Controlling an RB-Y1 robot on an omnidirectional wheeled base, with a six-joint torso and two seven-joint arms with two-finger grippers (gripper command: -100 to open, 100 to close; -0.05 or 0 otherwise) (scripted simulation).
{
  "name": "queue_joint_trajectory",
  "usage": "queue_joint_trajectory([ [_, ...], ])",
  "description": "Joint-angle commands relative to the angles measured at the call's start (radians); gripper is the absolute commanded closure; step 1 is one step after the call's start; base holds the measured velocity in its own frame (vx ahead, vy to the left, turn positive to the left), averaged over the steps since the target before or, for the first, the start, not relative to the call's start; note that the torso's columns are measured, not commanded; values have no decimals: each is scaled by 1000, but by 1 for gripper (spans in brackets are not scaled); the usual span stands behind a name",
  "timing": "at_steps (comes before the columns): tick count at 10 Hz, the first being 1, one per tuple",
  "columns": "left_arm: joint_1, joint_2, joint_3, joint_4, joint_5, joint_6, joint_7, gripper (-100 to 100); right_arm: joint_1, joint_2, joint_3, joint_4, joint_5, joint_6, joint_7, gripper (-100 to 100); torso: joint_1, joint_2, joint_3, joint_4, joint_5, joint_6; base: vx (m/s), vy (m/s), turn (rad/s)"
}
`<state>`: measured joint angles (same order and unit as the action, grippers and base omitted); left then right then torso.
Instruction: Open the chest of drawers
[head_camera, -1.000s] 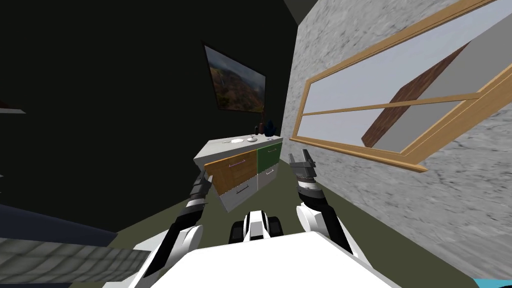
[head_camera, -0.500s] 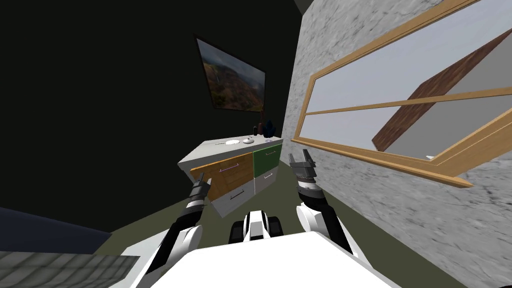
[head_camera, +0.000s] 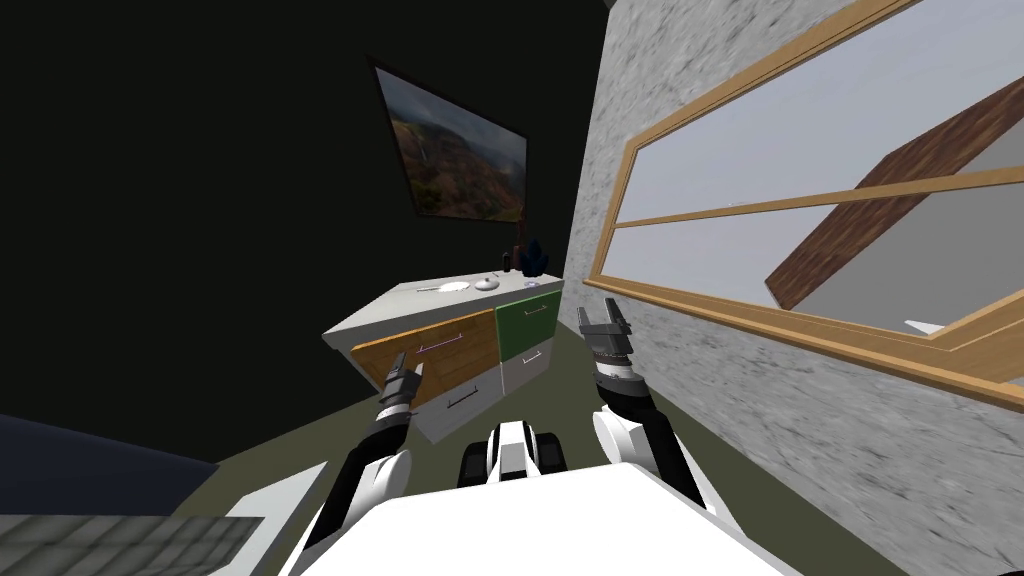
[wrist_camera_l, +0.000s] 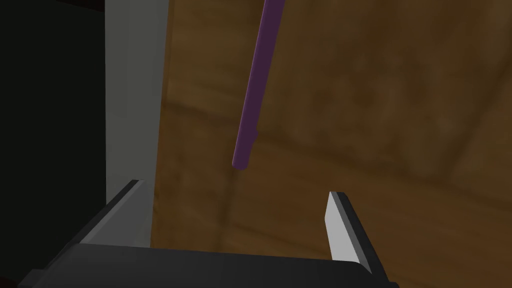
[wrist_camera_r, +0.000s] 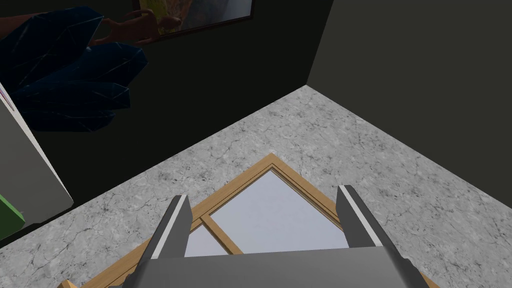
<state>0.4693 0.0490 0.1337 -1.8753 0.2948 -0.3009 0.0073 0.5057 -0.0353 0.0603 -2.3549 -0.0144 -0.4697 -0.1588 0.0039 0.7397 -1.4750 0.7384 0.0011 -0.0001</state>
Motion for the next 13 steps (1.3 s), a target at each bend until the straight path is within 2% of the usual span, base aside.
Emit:
queue_joint_trajectory([
  [1,-2,-61,5,11,7,6,3,-100,0,0,0,0,0,0,0,0,-1,0,0,0,0,0,36,-46,17],
  [2,-2,-74,6,13,8,7,3,-100,0,0,0,0,0,0,0,0,-2,-1,0,0,-1,0,23,-27,14],
  [3,-3,-64,6,12,7,7,3,-100,0,0,0,0,0,0,0,0,-2,-1,0,0,-1,0,8,-11,2],
  [4,-53,-46,16,62,0,-14,10,-100,0,0,0,0,0,0,0,0,-2,-1,0,0,-1,0,-65,-5,109],
  [6,-114,-46,16,119,0,-14,10,-100,0,0,0,0,0,0,0,0,-4,2,1,1,-1,0,-63,-15,37],
  [7,-115,-46,16,142,0,-14,10,-100,0,0,0,0,0,0,0,0,-5,-2,-1,0,-1,0,-16,-10,-15],
  [8,-161,-27,26,174,-7,-36,17,-100,0,0,0,0,0,0,0,0,-4,-4,-2,-1,-1,0,-62,-7,129],
  [10,-219,-27,26,232,-7,-36,17,-100,0,0,0,0,0,0,0,0,-4,0,0,0,-1,0,-61,-15,29],
  [12,-227,-27,26,272,-7,-36,17,-100,0,0,0,0,0,0,0,0,-4,-4,-2,-1,-1,0,-4,-4,-7],
  [13,-274,-7,36,312,-14,-57,24,-100,0,0,0,0,0,0,0,0,-3,-4,-2,-1,-1,0,-51,-14,136],
])
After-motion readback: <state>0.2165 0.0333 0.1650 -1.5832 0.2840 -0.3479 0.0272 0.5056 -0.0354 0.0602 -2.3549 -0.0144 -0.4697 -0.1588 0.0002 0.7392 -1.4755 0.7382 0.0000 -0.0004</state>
